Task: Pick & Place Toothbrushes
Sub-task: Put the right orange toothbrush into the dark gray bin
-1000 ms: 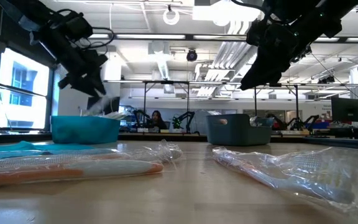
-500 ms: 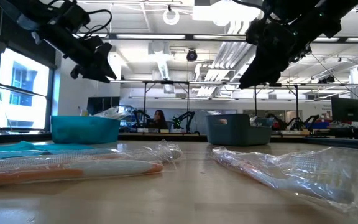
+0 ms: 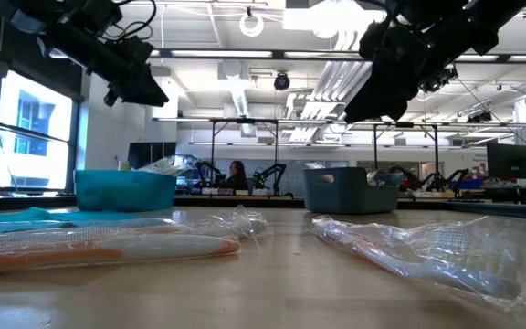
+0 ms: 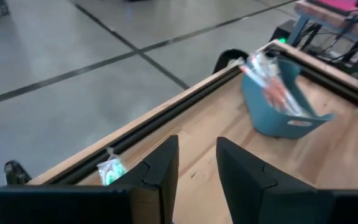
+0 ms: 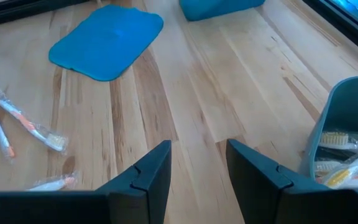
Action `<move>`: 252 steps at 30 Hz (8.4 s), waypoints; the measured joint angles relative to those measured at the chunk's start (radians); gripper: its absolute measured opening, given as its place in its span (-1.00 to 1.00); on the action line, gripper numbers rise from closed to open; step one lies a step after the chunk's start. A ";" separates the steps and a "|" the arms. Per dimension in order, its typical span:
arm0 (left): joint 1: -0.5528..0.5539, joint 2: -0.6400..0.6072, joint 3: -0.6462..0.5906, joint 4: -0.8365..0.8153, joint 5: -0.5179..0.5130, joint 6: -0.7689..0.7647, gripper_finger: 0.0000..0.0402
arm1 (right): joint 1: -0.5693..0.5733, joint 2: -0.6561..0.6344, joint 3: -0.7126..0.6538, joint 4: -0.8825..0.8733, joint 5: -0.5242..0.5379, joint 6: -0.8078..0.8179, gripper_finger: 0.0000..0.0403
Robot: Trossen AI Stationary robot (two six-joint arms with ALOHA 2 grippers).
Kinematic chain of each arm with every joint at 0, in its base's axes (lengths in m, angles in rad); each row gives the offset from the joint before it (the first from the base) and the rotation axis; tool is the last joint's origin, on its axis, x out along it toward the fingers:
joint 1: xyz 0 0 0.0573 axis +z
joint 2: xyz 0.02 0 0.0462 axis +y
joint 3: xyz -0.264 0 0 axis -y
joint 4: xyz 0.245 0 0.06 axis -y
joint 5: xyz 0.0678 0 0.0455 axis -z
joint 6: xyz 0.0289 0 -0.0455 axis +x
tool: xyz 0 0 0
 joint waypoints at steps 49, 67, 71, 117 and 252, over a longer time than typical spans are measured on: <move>0.000 -0.086 0.000 0.001 0.079 0.026 -0.50 | 0.084 -0.001 0.000 0.059 0.234 0.093 -0.28; 0.000 -0.085 0.000 -0.001 0.076 0.026 -0.50 | 0.084 -0.001 0.000 0.059 0.230 0.100 -0.28; 0.000 -0.085 0.000 0.004 0.076 0.026 -0.50 | 0.084 -0.001 0.000 0.059 0.227 0.093 -0.28; -0.369 -0.846 -0.231 -0.284 0.112 -0.082 -0.50 | 0.270 -0.001 0.000 0.231 0.030 0.045 -0.28; -0.393 -0.679 -0.344 -0.240 0.049 -0.121 -0.50 | 0.397 0.822 0.539 -0.321 -0.029 1.193 -0.49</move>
